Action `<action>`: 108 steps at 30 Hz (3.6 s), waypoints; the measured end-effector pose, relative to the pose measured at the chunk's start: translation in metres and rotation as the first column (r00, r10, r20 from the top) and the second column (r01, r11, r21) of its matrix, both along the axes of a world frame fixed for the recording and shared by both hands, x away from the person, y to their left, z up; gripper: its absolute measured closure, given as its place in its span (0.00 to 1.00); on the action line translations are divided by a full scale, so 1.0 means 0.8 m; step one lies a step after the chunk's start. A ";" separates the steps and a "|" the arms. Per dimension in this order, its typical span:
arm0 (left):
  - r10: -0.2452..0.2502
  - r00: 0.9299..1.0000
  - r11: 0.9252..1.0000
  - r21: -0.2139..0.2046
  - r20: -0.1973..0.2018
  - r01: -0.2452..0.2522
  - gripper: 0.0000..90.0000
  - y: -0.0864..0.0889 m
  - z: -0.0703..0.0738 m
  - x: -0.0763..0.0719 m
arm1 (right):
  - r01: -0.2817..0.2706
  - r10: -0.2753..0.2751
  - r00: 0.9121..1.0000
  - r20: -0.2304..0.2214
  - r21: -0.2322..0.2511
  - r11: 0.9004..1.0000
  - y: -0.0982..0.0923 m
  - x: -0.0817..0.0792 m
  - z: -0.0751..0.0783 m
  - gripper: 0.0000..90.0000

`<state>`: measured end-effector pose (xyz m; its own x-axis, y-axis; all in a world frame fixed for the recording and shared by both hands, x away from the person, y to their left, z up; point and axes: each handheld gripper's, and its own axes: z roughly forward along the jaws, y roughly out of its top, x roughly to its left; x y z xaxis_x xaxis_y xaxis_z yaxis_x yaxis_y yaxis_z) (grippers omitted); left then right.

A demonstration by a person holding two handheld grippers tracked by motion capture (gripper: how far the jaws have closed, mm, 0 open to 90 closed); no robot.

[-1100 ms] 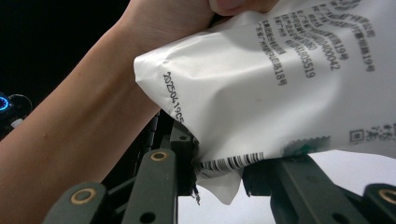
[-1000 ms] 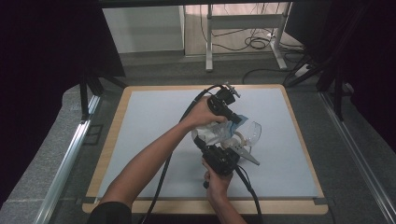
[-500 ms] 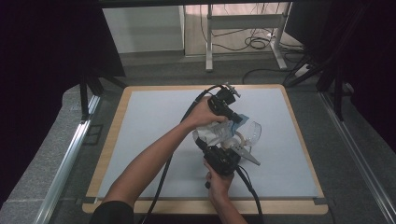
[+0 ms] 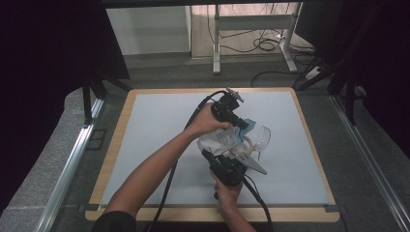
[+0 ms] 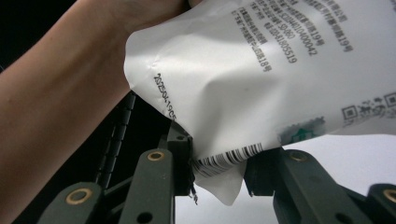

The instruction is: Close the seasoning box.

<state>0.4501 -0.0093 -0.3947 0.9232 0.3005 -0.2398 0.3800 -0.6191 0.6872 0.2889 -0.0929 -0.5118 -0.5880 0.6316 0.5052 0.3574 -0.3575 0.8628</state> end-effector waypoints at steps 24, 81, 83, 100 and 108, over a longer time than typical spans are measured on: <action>0.050 0.999 0.993 -0.111 0.023 -0.047 0.99 0.049 -0.001 -0.028 | -0.085 0.060 0.987 -0.151 -0.166 0.982 -0.020 -0.009 -0.030 0.61; 0.515 0.854 0.789 -0.435 0.081 -0.434 0.99 0.257 -0.041 -0.069 | -0.015 -0.007 0.997 -0.078 -0.274 0.962 -0.147 -0.047 -0.021 0.41; 0.530 0.845 0.777 -0.440 0.071 -0.450 0.99 0.264 -0.047 -0.068 | -0.010 -0.011 0.997 -0.079 -0.269 0.963 -0.150 -0.047 -0.020 0.41; 0.600 0.798 0.738 -0.429 0.065 -0.520 0.99 0.303 -0.083 -0.079 | 0.016 -0.033 0.998 -0.060 -0.268 0.963 -0.162 -0.047 -0.017 0.41; 0.614 0.784 0.736 -0.419 0.084 -0.532 0.98 0.314 -0.086 -0.090 | 0.052 -0.069 0.996 -0.056 -0.264 0.963 -0.174 -0.042 -0.016 0.42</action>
